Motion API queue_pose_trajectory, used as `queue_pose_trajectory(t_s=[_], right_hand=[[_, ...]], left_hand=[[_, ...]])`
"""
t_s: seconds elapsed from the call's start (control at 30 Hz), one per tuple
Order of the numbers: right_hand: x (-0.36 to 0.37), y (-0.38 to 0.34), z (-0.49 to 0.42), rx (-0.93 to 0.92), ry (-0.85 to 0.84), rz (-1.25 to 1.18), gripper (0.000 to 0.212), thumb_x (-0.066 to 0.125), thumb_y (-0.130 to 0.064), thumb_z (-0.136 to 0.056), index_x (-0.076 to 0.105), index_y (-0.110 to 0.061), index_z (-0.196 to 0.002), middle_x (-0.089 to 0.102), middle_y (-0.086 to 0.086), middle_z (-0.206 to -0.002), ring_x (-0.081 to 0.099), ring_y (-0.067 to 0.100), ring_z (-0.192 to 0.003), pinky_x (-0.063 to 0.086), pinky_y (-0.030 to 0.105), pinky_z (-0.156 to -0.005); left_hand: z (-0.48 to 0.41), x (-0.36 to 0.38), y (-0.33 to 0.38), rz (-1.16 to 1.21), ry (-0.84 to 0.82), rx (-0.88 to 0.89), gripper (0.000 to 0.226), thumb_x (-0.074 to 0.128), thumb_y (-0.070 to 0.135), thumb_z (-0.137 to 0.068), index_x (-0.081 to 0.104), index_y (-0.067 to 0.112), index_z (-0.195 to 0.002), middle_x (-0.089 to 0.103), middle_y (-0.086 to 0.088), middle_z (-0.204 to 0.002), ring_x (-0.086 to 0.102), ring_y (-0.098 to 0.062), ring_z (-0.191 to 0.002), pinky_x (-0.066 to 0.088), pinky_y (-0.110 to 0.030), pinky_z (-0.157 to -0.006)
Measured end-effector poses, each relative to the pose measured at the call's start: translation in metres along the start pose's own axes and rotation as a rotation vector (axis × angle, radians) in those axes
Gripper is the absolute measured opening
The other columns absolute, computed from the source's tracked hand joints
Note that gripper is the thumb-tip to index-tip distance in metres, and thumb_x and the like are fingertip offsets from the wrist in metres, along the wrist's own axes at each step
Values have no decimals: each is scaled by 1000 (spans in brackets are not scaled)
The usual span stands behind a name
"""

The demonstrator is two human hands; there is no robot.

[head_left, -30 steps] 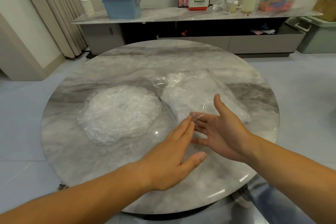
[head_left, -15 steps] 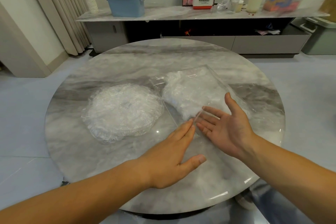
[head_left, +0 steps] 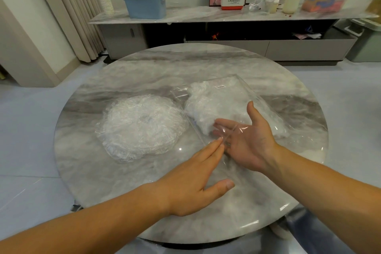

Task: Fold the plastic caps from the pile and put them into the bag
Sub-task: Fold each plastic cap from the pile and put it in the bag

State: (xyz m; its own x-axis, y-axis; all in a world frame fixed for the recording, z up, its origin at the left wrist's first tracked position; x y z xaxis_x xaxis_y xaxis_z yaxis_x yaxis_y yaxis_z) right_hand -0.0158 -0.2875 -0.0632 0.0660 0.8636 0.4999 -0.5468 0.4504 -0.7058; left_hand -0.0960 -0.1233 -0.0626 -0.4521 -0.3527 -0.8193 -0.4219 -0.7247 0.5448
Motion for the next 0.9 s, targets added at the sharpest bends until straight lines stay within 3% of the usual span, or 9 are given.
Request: queue_pose_trajectory(t_s=[0.17, 0.33, 0.43, 0.53, 0.63, 0.73, 0.8, 0.9], right_hand=[[-6, 1, 11, -4, -22, -38, 94, 48, -80, -83, 63, -1, -132, 67, 18, -128, 59, 34, -126, 48, 44, -99], [-31, -4, 38, -25, -58, -25, 85, 52, -74, -87, 59, -6, -136, 61, 27, -135, 52, 39, -134, 41, 51, -113], [-40, -13, 54, -65, -5, 124, 77, 47, -69, -93, 60, -2, -130, 68, 25, -125, 65, 40, -119, 45, 52, -109], [-32, -24, 63, -142, 79, 238, 67, 45, -61, -98, 64, 2, -114, 73, 22, -111, 73, 36, -101, 54, 49, -95], [-7, -28, 66, -221, 68, 306, 56, 44, -53, -101, 65, -1, -95, 70, 20, -90, 72, 32, -82, 57, 44, -78], [28, -21, 65, -277, -35, 385, 51, 44, -44, -104, 65, 0, -91, 71, 21, -86, 72, 34, -81, 59, 44, -76], [49, -11, 62, -344, -109, 547, 46, 45, -38, -105, 68, 1, -94, 74, 19, -93, 73, 33, -91, 60, 44, -83], [73, 9, 57, -538, -189, 1202, 43, 46, -46, -103, 72, -12, -107, 73, 1, -107, 66, 15, -102, 55, 37, -95]], left_hand=[[-2, 0, -5, -13, 3, -2, 82, 31, 65, -99, -9, 29, -160, -22, 22, -163, -19, 13, -145, -2, -15, -121], [-6, 0, -8, -26, 7, 3, 80, 32, 66, -97, -2, 31, -161, -22, 22, -163, -22, 12, -144, -2, -18, -122], [-7, -1, -8, -12, 44, 33, 76, 34, 66, -97, 11, 31, -161, -20, 21, -164, -22, 12, -144, 0, -20, -122], [0, -7, -10, 15, 120, 48, 73, 32, 68, -96, 20, 30, -157, -16, 23, -165, -17, 11, -146, 6, -22, -122], [12, -21, -22, -20, 257, -54, 70, 28, 65, -95, 25, 29, -155, -2, 17, -167, -5, 6, -149, 6, -21, -123], [25, -38, -46, -167, 369, -243, 59, 30, 58, -101, 38, 26, -150, 7, 4, -168, 1, -9, -154, 0, -23, -121], [35, -47, -66, -265, 338, -370, 61, 24, 61, -102, 46, 26, -146, 7, -3, -169, -2, -16, -155, -5, -30, -123], [48, -54, -90, -384, 240, -466, 66, 16, 62, -101, 51, 25, -144, 13, -4, -168, -1, -19, -156, -7, -38, -125]])
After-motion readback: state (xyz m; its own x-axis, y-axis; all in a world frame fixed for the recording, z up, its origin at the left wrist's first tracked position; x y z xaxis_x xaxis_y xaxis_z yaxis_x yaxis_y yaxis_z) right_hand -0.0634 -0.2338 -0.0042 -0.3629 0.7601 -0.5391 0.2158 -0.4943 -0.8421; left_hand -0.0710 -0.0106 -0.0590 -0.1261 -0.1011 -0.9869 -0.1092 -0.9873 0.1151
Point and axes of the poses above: each hand's wrist, its own z-axis away from the middle knuckle, its own x-axis out of the palm, y = z × x, the point moved 2 cm from there along -z, towards the middle knuckle
